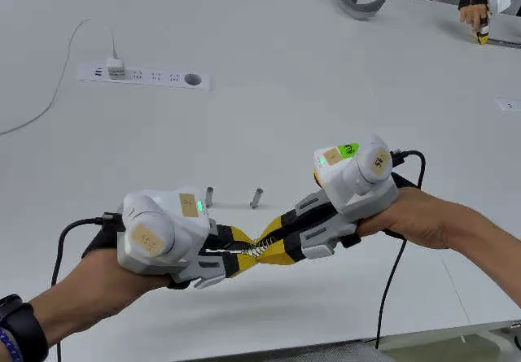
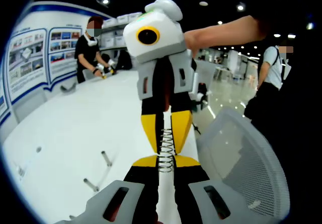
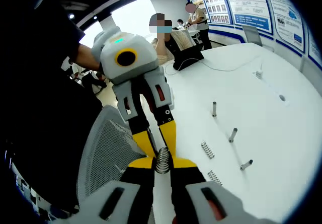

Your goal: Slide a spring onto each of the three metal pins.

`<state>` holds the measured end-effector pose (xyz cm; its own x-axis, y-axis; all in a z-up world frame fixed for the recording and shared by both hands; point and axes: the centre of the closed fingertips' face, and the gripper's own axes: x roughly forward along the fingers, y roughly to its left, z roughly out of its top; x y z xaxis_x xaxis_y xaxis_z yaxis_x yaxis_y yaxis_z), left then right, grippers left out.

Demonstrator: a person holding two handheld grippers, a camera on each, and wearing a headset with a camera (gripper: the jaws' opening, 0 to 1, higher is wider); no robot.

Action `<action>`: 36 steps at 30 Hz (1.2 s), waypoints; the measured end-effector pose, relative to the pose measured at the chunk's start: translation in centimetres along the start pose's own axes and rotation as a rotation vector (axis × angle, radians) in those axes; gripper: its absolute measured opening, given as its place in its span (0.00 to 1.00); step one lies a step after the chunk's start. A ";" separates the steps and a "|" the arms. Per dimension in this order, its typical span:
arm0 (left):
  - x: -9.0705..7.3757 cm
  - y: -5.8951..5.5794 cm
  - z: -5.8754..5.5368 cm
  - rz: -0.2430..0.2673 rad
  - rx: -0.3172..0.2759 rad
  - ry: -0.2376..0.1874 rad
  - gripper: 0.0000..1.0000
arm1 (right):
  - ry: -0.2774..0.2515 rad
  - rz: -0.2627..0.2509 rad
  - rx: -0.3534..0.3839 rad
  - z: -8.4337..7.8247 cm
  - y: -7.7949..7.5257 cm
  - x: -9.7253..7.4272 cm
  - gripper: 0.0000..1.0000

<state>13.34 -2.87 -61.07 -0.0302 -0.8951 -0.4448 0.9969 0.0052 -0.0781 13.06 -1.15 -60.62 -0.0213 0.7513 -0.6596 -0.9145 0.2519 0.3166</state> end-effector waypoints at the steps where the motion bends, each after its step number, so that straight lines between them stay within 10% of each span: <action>1: 0.0 0.0 0.0 -0.003 0.000 0.000 0.09 | 0.002 0.002 -0.004 0.0 0.0 0.0 0.13; 36: -2.4 1.4 -5.2 0.122 -0.106 0.022 0.16 | 0.063 -0.064 -0.017 -0.3 -1.5 2.8 0.12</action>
<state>14.47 1.55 -64.73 0.0884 -0.8750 -0.4759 0.9801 0.1617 -0.1152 14.29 0.39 -63.15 0.0123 0.6939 -0.7199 -0.9215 0.2873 0.2612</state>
